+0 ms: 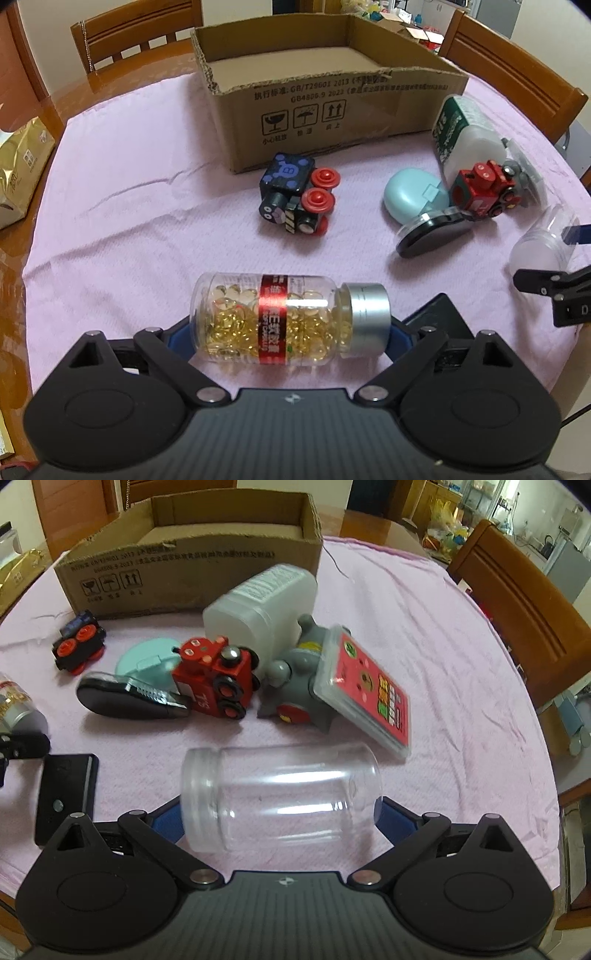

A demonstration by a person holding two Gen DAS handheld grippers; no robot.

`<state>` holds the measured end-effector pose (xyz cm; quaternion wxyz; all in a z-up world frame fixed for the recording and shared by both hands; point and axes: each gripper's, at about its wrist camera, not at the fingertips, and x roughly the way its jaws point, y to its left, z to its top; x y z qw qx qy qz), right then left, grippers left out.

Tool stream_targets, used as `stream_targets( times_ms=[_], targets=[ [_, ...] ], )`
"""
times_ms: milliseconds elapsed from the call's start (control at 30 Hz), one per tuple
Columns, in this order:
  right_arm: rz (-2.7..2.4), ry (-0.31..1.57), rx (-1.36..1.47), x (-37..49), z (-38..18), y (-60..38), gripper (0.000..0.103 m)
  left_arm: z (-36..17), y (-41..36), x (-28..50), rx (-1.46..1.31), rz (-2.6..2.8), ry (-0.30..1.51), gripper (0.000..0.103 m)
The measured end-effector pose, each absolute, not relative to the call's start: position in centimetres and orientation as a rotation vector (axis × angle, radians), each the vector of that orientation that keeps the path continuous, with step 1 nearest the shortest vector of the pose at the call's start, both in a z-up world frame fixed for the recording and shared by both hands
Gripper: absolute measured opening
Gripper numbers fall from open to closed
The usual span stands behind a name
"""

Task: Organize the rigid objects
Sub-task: 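Lift the capsule bottle with the left gripper while the right gripper grasps the clear jar, then carry both into the cardboard box and open both grippers to release them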

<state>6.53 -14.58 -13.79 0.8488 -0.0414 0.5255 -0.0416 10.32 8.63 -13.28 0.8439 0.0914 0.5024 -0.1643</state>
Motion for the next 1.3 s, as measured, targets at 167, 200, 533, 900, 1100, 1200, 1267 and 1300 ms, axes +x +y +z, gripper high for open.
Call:
stream_targets(
  times_ms=[167, 200, 533, 900, 1100, 1200, 1267, 1300],
  targets=[
    [-0.087, 1.105, -0.097, 6.7, -13.0, -14.2, 0.097, -12.2, 8.9, 10.1, 0.176, -0.341, 1.050, 0.093],
    [-0.076, 1.103, -0.095, 6.7, -12.8, -14.2, 0.097, -12.1, 8.9, 10.1, 0.175, -0.341, 1.052, 0.093],
    [0.094, 1.125, -0.169, 7.1, -10.2, -15.0, 0.097, -9.3, 8.5, 9.9, 0.194, -0.356, 1.086, 0.093],
    [0.331, 0.987, -0.270, 11.1, -2.6, -15.8, 0.097, -1.6, 7.1, 13.6, 0.209, -0.364, 0.988, 0.093],
    [0.400, 0.917, -0.285, 15.2, -0.4, -15.7, 0.097, -0.2, 5.3, 19.2, 0.195, -0.330, 0.937, 0.093],
    [0.409, 0.896, -0.297, 17.1, -0.2, -15.7, 0.097, 0.0, 4.4, 21.9, 0.203, -0.306, 0.912, 0.093],
    [0.416, 0.888, -0.301, 18.3, -0.2, -15.9, 0.097, 0.0, 3.8, 23.5, 0.209, -0.301, 0.895, 0.093],
    [0.417, 0.886, -0.298, 19.0, -0.2, -16.0, 0.097, -0.2, 3.5, 24.4, 0.207, -0.291, 0.897, 0.093]
  ],
)
